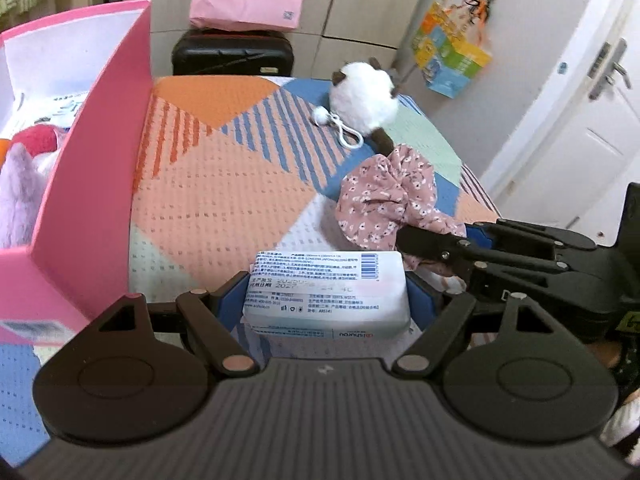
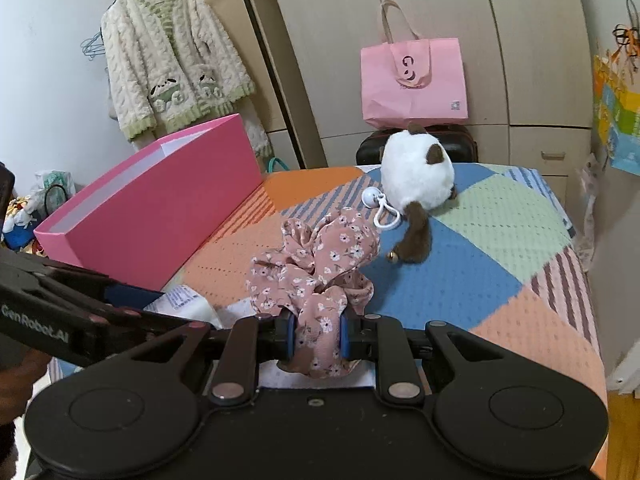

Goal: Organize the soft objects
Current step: 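Close the left tool on the wipes pack while the right tool grips the scrunchie, then carry the wipes pack and scrunchie together over the pink shoebox, then open the left tool and right tool to drop both items in the box, then move both tools back toward the white cat plush on the bed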

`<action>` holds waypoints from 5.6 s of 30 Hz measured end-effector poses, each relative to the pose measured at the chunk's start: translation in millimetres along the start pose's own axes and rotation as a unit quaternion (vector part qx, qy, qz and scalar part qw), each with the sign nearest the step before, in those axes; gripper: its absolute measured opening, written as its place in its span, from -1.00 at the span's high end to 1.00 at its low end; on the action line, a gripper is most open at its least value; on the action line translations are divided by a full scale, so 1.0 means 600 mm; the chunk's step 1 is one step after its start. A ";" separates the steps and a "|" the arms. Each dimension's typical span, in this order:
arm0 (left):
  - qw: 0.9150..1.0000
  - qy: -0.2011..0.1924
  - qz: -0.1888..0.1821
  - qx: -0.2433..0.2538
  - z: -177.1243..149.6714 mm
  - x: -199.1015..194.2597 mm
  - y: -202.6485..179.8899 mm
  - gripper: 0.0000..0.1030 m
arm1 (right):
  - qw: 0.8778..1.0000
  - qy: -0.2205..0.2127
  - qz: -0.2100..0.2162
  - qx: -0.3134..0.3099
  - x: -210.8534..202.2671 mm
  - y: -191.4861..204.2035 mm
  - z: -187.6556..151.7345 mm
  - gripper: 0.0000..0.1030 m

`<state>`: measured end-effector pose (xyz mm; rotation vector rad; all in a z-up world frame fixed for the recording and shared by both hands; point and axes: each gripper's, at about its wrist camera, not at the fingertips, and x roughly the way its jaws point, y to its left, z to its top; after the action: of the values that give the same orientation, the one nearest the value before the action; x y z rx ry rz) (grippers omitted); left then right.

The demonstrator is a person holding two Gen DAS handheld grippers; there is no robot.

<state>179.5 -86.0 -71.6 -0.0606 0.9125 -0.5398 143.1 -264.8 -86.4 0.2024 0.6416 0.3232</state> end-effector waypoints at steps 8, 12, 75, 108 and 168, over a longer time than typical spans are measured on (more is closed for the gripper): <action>0.999 0.023 -0.033 0.034 -0.012 -0.050 0.007 -0.54 | 1.000 -0.002 -0.006 -0.029 -0.038 0.044 -0.021 0.53; 0.997 0.036 -0.040 0.054 -0.018 -0.085 0.017 -0.54 | 0.999 0.003 -0.018 -0.045 -0.060 0.072 -0.015 0.53; 0.985 -0.058 0.160 0.035 0.088 -0.154 0.311 -0.58 | 0.971 0.095 0.167 -0.143 0.233 0.319 0.213 0.44; 0.991 -0.080 0.104 0.033 0.026 -0.292 0.198 -0.58 | 0.969 0.005 0.128 -0.211 -0.035 0.290 0.179 -0.25; 0.989 0.018 -0.127 0.078 0.107 0.028 -0.045 -0.62 | 0.984 0.051 -0.080 -0.151 0.017 -0.045 0.065 -0.45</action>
<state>225.6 -128.4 -36.9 -0.0243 0.8997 -0.8499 180.9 -289.4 -68.8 -0.1569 0.6966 0.2730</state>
